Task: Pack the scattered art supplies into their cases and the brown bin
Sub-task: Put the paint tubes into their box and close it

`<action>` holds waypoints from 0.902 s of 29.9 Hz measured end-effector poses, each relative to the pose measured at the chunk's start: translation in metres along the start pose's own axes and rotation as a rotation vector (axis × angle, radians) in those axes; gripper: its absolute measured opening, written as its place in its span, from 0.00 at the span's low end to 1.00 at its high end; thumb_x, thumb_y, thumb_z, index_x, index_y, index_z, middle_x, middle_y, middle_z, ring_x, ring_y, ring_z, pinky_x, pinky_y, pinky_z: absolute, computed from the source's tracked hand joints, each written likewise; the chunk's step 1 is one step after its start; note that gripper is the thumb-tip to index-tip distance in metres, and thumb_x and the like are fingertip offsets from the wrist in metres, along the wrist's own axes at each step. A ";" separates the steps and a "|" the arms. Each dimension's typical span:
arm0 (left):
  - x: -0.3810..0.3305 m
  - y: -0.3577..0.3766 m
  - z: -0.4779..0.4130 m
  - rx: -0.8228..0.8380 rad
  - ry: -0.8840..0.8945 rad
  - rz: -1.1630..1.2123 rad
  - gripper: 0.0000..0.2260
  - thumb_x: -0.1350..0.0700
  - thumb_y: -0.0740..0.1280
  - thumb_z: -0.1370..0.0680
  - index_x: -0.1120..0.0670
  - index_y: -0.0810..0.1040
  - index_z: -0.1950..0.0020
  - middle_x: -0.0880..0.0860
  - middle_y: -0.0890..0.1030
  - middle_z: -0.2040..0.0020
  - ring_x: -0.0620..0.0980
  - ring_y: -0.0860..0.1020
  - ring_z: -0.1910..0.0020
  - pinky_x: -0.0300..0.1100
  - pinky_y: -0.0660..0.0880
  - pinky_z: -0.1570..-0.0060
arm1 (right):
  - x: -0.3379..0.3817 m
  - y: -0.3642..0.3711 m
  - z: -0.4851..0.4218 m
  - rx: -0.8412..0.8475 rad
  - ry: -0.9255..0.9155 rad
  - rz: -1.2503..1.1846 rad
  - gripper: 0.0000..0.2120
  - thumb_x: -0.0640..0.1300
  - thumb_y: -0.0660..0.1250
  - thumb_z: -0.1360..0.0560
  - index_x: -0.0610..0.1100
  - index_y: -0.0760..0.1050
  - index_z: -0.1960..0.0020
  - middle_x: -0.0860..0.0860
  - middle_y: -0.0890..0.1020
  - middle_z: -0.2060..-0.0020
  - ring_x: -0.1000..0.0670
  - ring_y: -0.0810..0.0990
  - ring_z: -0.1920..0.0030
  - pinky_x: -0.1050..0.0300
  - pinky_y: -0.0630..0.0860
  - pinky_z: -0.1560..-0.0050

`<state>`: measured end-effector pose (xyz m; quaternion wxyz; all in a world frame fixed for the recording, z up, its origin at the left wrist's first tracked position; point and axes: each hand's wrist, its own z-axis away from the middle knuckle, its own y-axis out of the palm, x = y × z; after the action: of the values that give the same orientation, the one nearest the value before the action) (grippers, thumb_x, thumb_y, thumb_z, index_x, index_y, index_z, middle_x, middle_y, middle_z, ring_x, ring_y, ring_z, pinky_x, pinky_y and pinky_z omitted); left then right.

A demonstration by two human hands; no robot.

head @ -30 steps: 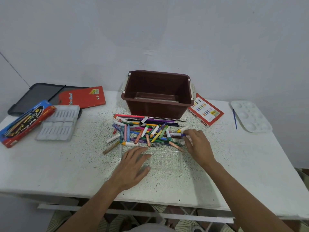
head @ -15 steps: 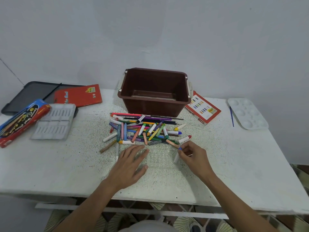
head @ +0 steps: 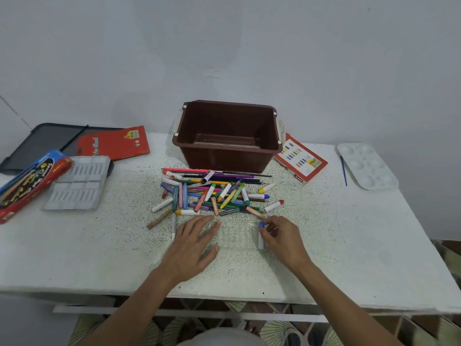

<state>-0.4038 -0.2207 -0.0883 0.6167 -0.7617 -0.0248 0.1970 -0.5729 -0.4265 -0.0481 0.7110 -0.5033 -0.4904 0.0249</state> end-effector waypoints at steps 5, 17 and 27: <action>-0.001 -0.001 0.000 0.004 0.004 -0.014 0.25 0.41 0.52 0.18 0.51 0.64 0.24 0.52 0.65 0.26 0.51 0.61 0.27 0.53 0.63 0.31 | -0.003 0.005 0.002 -0.017 0.010 0.001 0.09 0.45 0.69 0.23 0.44 0.80 0.44 0.49 0.79 0.59 0.53 0.77 0.62 0.61 0.74 0.63; 0.000 0.000 0.000 0.012 0.002 -0.030 0.26 0.40 0.51 0.18 0.52 0.64 0.24 0.52 0.65 0.26 0.52 0.62 0.27 0.50 0.59 0.31 | -0.012 0.013 0.012 -0.012 -0.161 0.022 0.10 0.41 0.68 0.23 0.46 0.81 0.42 0.53 0.74 0.59 0.57 0.73 0.66 0.67 0.67 0.64; -0.001 0.000 0.000 0.018 -0.007 -0.026 0.26 0.40 0.50 0.18 0.51 0.64 0.24 0.51 0.65 0.26 0.51 0.61 0.27 0.51 0.61 0.31 | -0.009 0.005 0.004 0.060 -0.119 0.001 0.08 0.43 0.70 0.24 0.49 0.80 0.45 0.52 0.75 0.61 0.55 0.74 0.65 0.64 0.68 0.64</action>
<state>-0.4042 -0.2210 -0.0879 0.6259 -0.7551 -0.0353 0.1917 -0.5782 -0.4257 -0.0577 0.6953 -0.4797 -0.5306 0.0700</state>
